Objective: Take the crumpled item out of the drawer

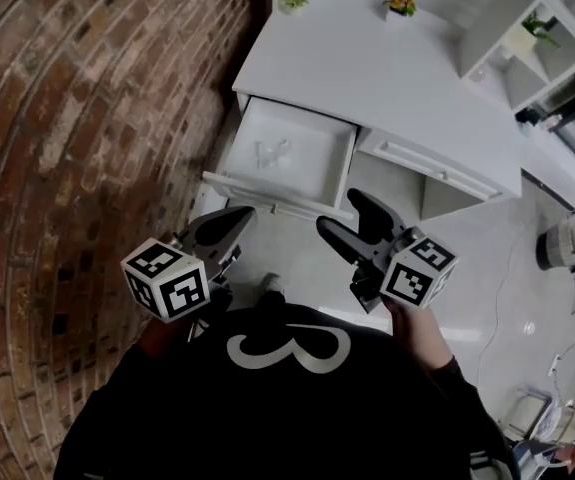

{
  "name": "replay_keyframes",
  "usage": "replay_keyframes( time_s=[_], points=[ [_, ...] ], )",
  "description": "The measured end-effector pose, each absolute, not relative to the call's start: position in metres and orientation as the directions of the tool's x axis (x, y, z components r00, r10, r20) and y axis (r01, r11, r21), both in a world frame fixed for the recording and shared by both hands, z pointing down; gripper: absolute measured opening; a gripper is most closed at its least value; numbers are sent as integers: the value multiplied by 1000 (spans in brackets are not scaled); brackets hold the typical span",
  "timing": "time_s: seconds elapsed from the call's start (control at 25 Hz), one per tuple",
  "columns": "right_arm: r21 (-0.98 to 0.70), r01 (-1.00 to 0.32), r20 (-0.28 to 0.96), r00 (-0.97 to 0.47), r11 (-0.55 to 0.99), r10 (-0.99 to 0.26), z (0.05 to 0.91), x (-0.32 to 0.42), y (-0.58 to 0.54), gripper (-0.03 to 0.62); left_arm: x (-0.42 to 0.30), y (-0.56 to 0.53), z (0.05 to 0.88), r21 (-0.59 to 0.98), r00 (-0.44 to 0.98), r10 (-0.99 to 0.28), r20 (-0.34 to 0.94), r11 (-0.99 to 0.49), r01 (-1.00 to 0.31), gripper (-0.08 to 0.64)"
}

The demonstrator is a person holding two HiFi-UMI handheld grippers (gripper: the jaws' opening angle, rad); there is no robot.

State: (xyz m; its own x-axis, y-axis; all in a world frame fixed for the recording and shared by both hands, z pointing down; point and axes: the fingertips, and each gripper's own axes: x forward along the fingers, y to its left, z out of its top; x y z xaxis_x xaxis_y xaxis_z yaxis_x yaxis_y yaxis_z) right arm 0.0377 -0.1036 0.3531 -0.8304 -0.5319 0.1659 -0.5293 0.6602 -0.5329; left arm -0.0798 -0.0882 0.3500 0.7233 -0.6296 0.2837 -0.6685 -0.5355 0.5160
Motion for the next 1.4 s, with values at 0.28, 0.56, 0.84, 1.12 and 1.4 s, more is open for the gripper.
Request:
replay_keyframes(
  time_s=[0.28, 0.56, 0.84, 1.12, 1.4],
  points=[
    [-498, -553, 222, -826, 668, -518, 375, 15, -145, 368, -111, -125, 370, 516, 700, -645, 307, -506, -691, 3],
    [-469, -575, 270, -816, 671, -511, 395, 8, -168, 364, -123, -140, 384, 499, 684, -648, 334, -494, -712, 3],
    [-442, -570, 335, -821, 693, -461, 417, -5, -182, 359, -123, -151, 393, 485, 675, -648, 352, -491, -724, 3],
    [-442, -573, 404, -814, 690, -418, 448, -20, -210, 353, -131, -168, 401, 492, 662, -657, 361, -469, -734, 3],
    [-483, -586, 477, -799, 650, -366, 495, -35, -248, 350, -146, -196, 414, 517, 637, -670, 381, -416, -748, 3]
  ],
)
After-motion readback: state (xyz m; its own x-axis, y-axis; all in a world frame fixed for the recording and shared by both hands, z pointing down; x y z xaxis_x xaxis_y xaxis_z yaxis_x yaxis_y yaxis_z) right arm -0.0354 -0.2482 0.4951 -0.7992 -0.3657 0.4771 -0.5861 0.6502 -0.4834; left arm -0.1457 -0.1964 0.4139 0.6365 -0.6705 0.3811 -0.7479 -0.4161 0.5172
